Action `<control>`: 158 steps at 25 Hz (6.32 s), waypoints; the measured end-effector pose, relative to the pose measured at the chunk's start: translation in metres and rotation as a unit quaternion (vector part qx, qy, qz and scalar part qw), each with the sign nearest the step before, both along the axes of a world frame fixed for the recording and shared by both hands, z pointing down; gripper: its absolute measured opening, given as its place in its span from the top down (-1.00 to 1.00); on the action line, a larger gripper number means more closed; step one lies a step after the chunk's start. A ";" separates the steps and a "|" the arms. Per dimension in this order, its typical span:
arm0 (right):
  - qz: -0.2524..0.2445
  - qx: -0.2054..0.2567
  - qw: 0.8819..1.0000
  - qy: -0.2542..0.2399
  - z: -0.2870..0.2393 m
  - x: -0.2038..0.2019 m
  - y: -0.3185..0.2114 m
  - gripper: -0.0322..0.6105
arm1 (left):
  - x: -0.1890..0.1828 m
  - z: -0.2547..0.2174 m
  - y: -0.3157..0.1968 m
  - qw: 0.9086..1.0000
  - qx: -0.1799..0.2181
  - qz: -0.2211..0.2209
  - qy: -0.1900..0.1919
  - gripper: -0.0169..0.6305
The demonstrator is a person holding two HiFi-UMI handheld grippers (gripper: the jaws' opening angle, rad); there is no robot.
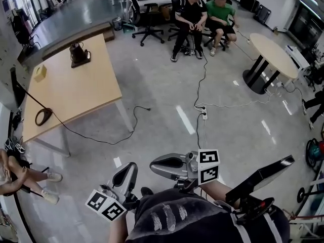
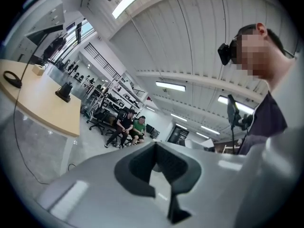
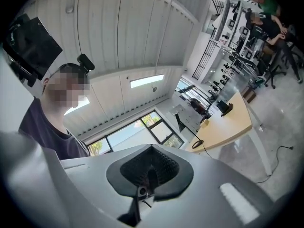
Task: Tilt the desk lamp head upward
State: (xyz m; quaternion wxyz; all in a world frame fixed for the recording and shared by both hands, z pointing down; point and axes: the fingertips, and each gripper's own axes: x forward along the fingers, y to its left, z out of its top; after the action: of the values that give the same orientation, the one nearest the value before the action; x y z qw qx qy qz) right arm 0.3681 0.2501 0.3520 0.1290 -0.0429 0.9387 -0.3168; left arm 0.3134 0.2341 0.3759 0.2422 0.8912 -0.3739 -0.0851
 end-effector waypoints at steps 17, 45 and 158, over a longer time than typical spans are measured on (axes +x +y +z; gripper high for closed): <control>-0.028 0.002 0.999 0.027 -0.003 -0.134 0.008 0.90 | -0.131 0.002 0.012 0.999 0.008 -0.035 0.030 0.93; -0.111 -0.044 0.993 0.010 0.012 -0.123 -0.135 0.90 | -0.122 -0.008 -0.105 0.990 -0.039 -0.133 -0.031 0.93; -0.186 0.081 0.960 0.193 0.053 -0.560 -0.397 0.90 | -0.595 -0.016 -0.377 0.969 -0.016 -0.241 -0.043 0.93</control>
State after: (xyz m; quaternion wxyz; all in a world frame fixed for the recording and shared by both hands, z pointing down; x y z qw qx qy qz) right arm -0.1917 -0.1471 0.4048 -0.1129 0.0832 0.9596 -0.2440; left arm -0.2814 -0.1425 0.3601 0.2127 0.7735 -0.5892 -0.0962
